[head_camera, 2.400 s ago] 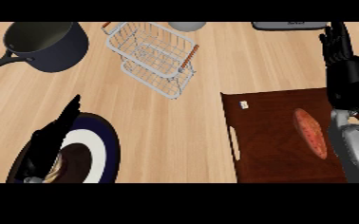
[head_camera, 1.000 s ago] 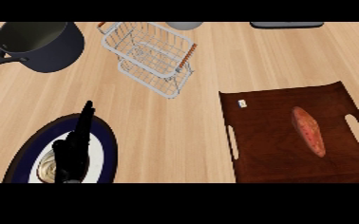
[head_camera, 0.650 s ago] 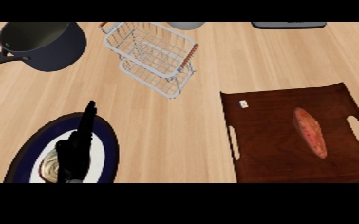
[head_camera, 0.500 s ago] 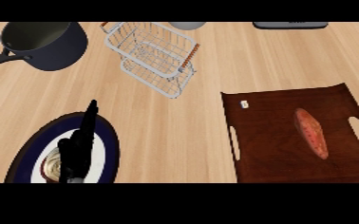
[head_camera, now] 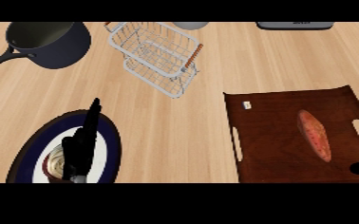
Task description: Pick the sweet potato from the tray and place it in the tiered basket
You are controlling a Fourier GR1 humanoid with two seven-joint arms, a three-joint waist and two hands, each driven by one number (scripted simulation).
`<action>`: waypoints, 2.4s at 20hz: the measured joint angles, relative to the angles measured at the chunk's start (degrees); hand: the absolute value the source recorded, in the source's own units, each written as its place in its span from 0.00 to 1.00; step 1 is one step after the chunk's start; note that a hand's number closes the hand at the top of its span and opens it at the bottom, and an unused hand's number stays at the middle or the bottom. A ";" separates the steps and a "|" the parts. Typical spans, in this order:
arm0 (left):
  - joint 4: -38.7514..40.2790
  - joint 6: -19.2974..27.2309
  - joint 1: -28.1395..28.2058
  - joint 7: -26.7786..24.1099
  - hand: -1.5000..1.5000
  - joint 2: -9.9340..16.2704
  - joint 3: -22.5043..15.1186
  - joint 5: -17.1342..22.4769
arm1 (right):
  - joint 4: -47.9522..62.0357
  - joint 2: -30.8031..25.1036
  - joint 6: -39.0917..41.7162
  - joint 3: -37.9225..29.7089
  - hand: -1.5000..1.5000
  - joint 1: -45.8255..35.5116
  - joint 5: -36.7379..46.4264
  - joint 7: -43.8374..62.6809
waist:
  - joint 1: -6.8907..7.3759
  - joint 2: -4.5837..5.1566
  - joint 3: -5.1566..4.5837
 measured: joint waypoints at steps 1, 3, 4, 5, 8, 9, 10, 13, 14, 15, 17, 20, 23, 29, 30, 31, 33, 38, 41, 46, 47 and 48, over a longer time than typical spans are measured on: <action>0.11 -0.16 -0.06 -0.33 0.50 -0.10 0.03 0.01 | 0.67 0.33 0.32 1.43 0.00 -0.69 1.34 0.90 | 0.14 0.03 0.01; -0.02 -0.27 -0.10 -0.22 0.50 -0.19 0.09 -0.07 | 0.51 0.86 1.62 3.96 0.00 -2.28 3.11 4.34 | 0.27 0.06 -0.01; -0.10 -0.59 0.06 -0.38 0.50 -0.01 0.29 0.07 | 0.49 1.25 2.16 4.75 0.00 -2.81 3.76 5.56 | 0.23 0.03 0.00; -0.66 -0.31 0.37 0.04 0.50 -0.05 0.19 -0.25 | 1.06 1.41 3.05 5.13 0.00 -3.44 4.04 6.17 | 0.22 0.04 -0.01; 0.51 -0.58 -0.12 -0.54 0.50 -0.48 0.52 -0.34 | 3.06 3.38 4.74 6.93 0.00 -6.28 5.08 7.81 | 0.18 -0.01 0.04; 1.02 -0.71 -0.10 -1.37 0.50 -0.73 0.61 -0.35 | 2.72 3.90 5.37 7.13 0.00 -6.45 5.11 8.45 | 0.07 -0.06 0.09; 1.19 -0.83 -0.23 -1.15 0.50 -0.81 0.66 -0.37 | 3.14 4.58 5.87 7.23 0.00 -7.10 5.18 8.51 | 0.03 -0.08 0.10; 1.07 -1.15 0.04 -0.82 0.50 -0.70 1.11 -0.46 | 4.35 7.62 6.04 9.13 0.00 -8.78 7.28 9.31 | 0.03 -0.05 0.05; 1.55 -1.26 -0.06 -1.19 0.50 -0.91 1.19 -0.51 | 4.96 7.93 6.60 9.08 0.00 -8.96 7.49 9.12 | -0.01 -0.08 0.08; 1.75 -1.31 -0.03 -1.60 0.50 -1.05 1.31 -0.56 | 5.03 8.73 6.88 9.74 0.00 -9.11 8.11 9.81 | -0.04 -0.10 0.10; 1.44 -1.63 0.18 -1.62 0.50 -0.90 1.39 -0.67 | 6.59 9.01 8.62 10.39 0.00 -10.35 8.37 10.57 | 0.04 -0.07 0.08; 0.59 -1.45 0.40 -0.43 0.50 -0.83 1.35 -1.14 | 9.13 8.92 11.34 10.61 0.00 -11.81 8.27 11.46 | 0.09 0.02 0.00; 0.87 -1.44 0.37 -0.55 0.50 -1.06 1.57 -1.49 | 10.28 10.51 12.55 11.32 0.00 -13.43 8.67 12.50 | 0.04 -0.03 0.04; 0.26 -1.49 0.87 -0.39 0.50 -1.39 1.79 -2.18 | 11.82 12.68 14.26 11.85 0.00 -14.40 9.22 13.15 | -0.11 0.00 -0.03; 0.47 -1.59 0.57 0.26 0.50 -1.47 1.92 -2.06 | 12.16 12.93 14.52 11.97 0.00 -14.50 9.41 13.15 | -0.12 -0.02 0.01; 0.78 -1.55 0.37 0.25 0.50 -1.59 1.97 -2.22 | 13.22 13.24 14.66 11.99 0.00 -14.46 9.95 12.72 | -0.11 -0.05 0.05; 1.11 -1.69 0.40 -0.56 0.50 -1.73 2.17 -2.37 | 14.97 13.85 15.12 11.99 0.00 -15.34 10.35 12.38 | -0.07 -0.07 0.09; 0.04 -2.69 0.83 -0.07 0.50 -1.40 2.72 -2.11 | 18.40 14.75 16.43 11.31 0.00 -15.30 10.89 11.09 | -0.16 0.00 -0.01; 0.25 -2.77 0.74 0.18 0.50 -1.53 3.14 -2.26 | 19.25 15.61 16.98 10.70 0.00 -14.47 11.10 10.49 | -0.26 -0.02 -0.02; 0.46 -3.15 0.16 1.12 0.50 -1.76 3.71 -2.55 | 23.04 17.58 17.80 9.87 0.00 -15.20 12.74 8.96 | -0.17 -0.03 0.02; 0.56 -3.27 0.13 1.12 0.50 -1.70 4.00 -2.55 | 22.81 18.04 17.84 9.85 0.00 -14.70 13.05 8.89 | -0.21 -0.04 0.01; 0.71 -3.16 0.22 0.60 0.50 -1.96 3.97 -2.81 | 22.86 18.41 17.86 9.94 0.00 -14.16 13.54 8.65 | -0.25 -0.07 0.02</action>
